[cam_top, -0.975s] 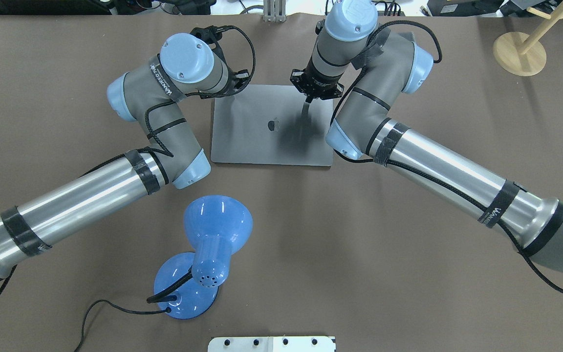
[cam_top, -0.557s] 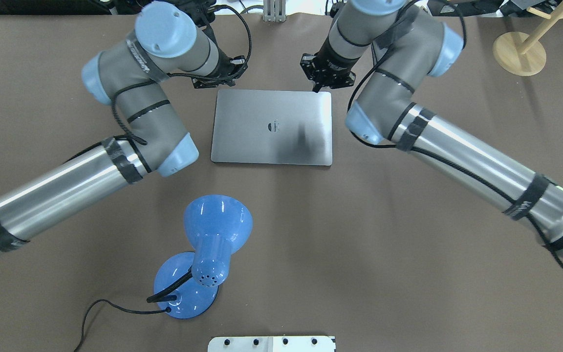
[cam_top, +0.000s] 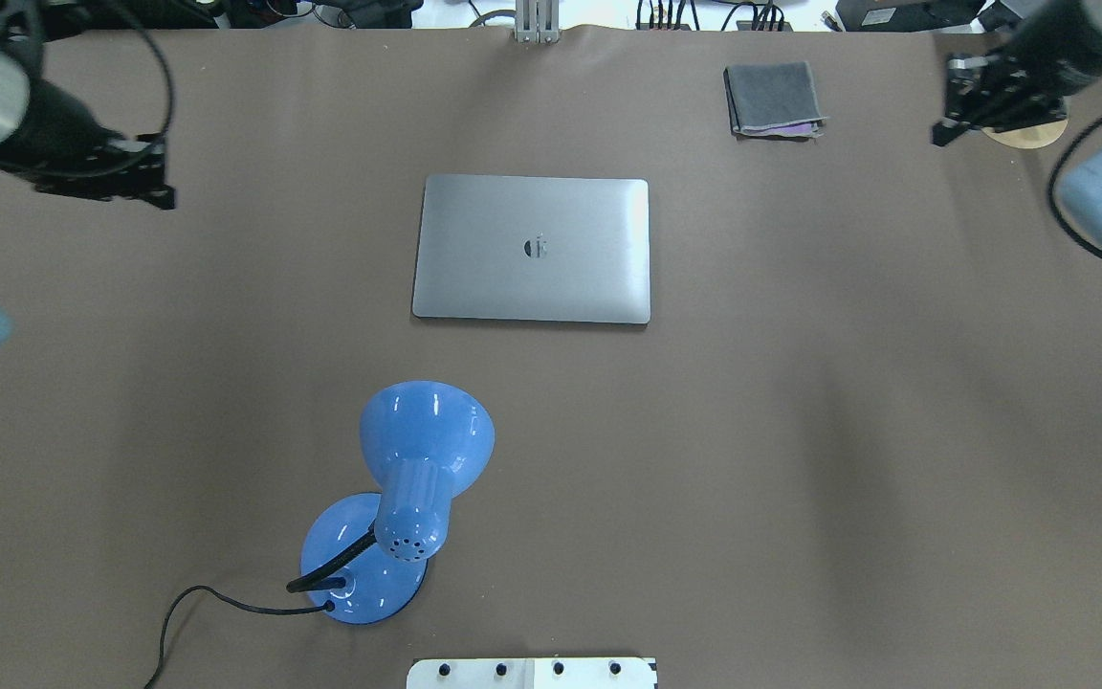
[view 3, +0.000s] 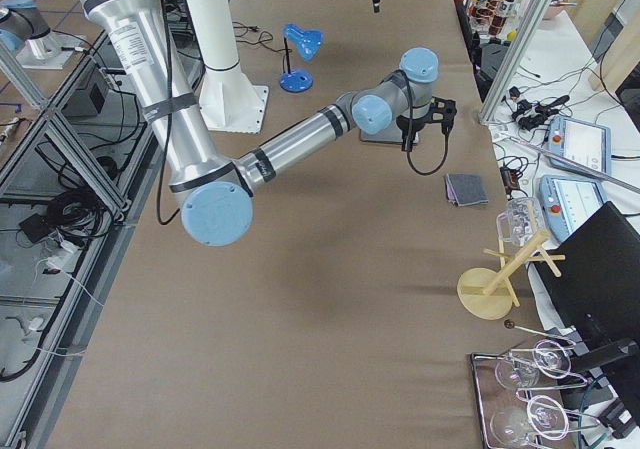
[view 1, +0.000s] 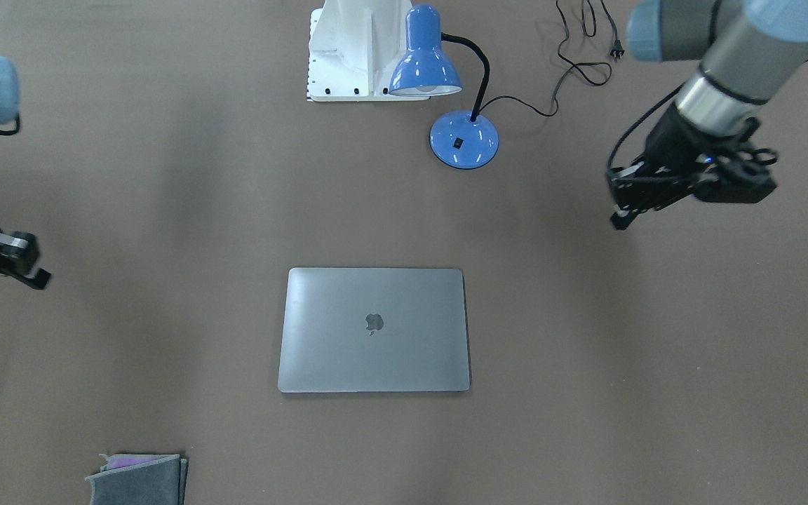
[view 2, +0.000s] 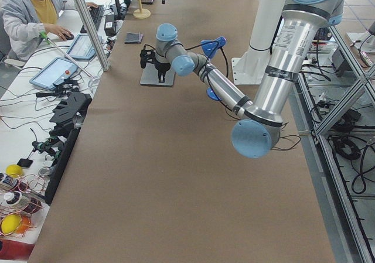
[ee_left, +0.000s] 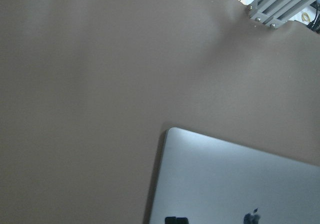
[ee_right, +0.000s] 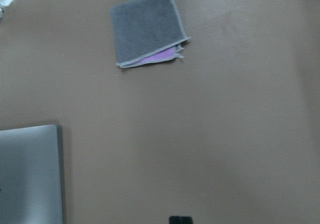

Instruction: Close laptop

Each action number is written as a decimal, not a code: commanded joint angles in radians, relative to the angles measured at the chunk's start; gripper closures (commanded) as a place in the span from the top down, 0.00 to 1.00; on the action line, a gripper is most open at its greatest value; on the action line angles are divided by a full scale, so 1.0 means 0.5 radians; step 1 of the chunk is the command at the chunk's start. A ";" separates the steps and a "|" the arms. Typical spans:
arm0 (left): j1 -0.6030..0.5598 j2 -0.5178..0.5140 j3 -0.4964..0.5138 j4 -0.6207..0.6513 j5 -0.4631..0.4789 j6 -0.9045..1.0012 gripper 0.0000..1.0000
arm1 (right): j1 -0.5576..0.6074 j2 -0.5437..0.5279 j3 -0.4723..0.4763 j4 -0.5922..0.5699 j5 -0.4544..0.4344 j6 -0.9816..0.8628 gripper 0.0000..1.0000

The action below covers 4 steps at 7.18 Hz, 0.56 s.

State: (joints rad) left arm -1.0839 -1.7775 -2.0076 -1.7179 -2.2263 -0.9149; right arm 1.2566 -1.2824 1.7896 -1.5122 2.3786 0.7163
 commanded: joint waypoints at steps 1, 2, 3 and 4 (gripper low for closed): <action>-0.663 0.784 -0.185 0.015 -0.402 1.127 0.00 | 0.427 -0.584 0.127 -0.239 0.029 -1.219 0.00; -0.934 1.015 -0.066 0.036 -0.474 1.811 0.10 | 0.547 -0.707 0.130 -0.346 0.023 -1.522 0.00; -1.013 1.039 0.053 0.036 -0.456 2.094 0.71 | 0.594 -0.803 0.106 -0.372 0.010 -1.752 0.55; -1.056 1.036 0.127 0.036 -0.335 2.100 0.98 | 0.610 -0.813 0.118 -0.375 -0.008 -1.761 1.00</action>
State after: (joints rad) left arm -1.5575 -1.2866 -1.9957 -1.7009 -2.4328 0.0316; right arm 1.5376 -1.6581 1.8469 -1.6865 2.3837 -0.0966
